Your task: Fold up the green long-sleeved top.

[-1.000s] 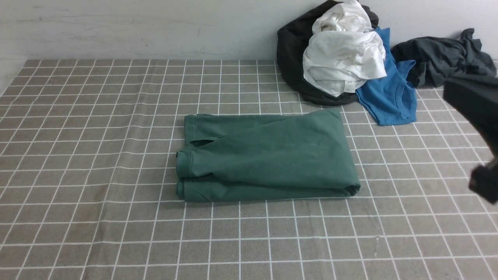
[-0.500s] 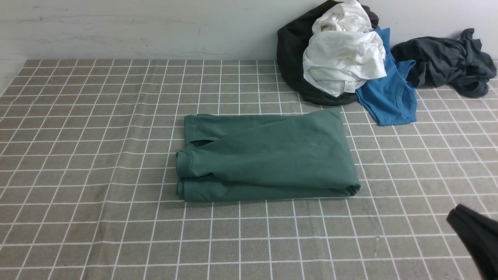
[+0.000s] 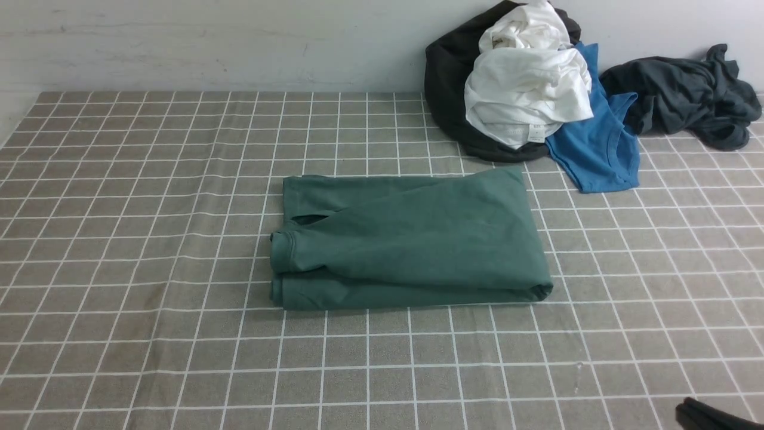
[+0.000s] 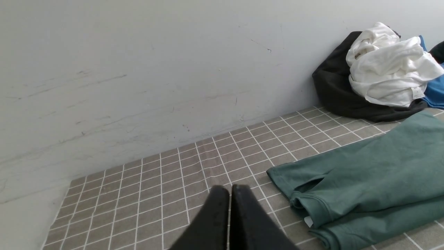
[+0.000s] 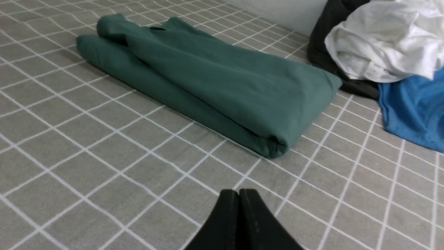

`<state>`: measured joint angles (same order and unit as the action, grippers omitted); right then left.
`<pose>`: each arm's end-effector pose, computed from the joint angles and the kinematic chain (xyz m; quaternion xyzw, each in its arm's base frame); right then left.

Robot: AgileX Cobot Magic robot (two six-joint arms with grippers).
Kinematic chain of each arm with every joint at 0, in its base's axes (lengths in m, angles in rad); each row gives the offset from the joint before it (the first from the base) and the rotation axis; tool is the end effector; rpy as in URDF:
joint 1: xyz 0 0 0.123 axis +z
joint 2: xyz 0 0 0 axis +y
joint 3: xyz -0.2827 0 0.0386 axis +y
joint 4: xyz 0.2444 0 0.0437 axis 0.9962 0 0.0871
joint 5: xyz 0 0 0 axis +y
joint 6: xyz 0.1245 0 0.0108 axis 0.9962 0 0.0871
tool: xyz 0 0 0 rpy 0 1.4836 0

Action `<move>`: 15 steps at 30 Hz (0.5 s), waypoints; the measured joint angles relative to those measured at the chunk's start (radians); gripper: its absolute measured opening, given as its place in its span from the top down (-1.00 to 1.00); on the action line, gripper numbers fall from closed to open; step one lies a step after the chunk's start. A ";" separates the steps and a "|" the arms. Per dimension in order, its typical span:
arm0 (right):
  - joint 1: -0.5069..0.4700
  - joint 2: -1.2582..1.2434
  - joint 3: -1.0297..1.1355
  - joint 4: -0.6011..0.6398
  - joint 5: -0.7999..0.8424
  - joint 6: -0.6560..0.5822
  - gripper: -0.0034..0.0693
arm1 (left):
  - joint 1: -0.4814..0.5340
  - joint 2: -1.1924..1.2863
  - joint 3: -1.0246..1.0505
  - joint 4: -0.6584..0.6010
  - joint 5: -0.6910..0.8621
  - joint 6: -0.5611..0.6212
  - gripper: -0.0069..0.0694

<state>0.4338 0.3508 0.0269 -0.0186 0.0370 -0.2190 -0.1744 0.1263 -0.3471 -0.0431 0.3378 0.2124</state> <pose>0.0993 0.0459 0.1666 -0.2676 0.7676 0.0568 0.5796 0.0767 -0.0153 0.2893 0.1284 0.7059 -0.0061 0.6966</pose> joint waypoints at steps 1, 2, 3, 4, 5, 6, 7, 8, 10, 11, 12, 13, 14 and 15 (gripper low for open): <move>-0.052 -0.055 0.000 0.000 0.038 0.000 0.94 | 0.000 0.000 0.000 0.000 0.000 0.000 0.84; -0.096 -0.094 0.000 0.000 0.068 0.000 0.94 | 0.000 0.000 0.000 0.000 0.000 0.000 0.84; -0.143 -0.133 0.000 0.000 0.095 0.000 0.94 | 0.000 0.000 0.000 0.000 0.000 0.000 0.84; -0.153 -0.141 0.000 0.000 0.106 0.000 0.94 | 0.000 0.000 0.000 0.000 0.000 0.000 0.84; -0.229 -0.206 0.000 0.000 0.146 0.000 0.94 | 0.000 0.000 0.000 0.000 0.000 0.000 0.84; -0.247 -0.223 0.000 0.000 0.156 0.000 0.94 | 0.000 0.000 0.000 0.000 0.000 0.000 0.84; -0.291 -0.266 0.000 0.000 0.179 0.000 0.94 | 0.000 0.000 0.000 0.000 0.000 0.000 0.84; -0.345 -0.322 0.000 0.000 0.203 0.000 0.94 | 0.000 0.000 0.000 0.000 0.000 0.000 0.84; -0.393 -0.351 0.000 0.000 0.219 0.000 0.94 | 0.000 0.000 0.000 0.000 0.000 0.000 0.84; -0.425 -0.356 0.000 0.000 0.229 0.000 0.94 | 0.000 -0.001 0.000 0.000 0.000 0.000 0.84; -0.450 -0.360 0.000 0.000 0.243 0.000 0.94 | 0.000 -0.001 0.000 0.000 0.004 0.000 0.84; -0.463 -0.360 0.000 0.000 0.248 0.000 0.94 | 0.000 -0.001 0.000 0.000 0.004 0.000 0.84; -0.473 -0.360 0.000 0.000 0.255 0.000 0.94 | 0.000 -0.001 0.000 0.000 0.004 0.000 0.84; -0.480 -0.360 0.000 0.000 0.260 0.000 0.94 | 0.000 -0.001 0.000 0.000 0.004 0.000 0.84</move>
<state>-0.0465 -0.0097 0.0269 -0.0186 0.2975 -0.2190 -0.1744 0.1254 -0.3471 -0.0431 0.3421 0.2124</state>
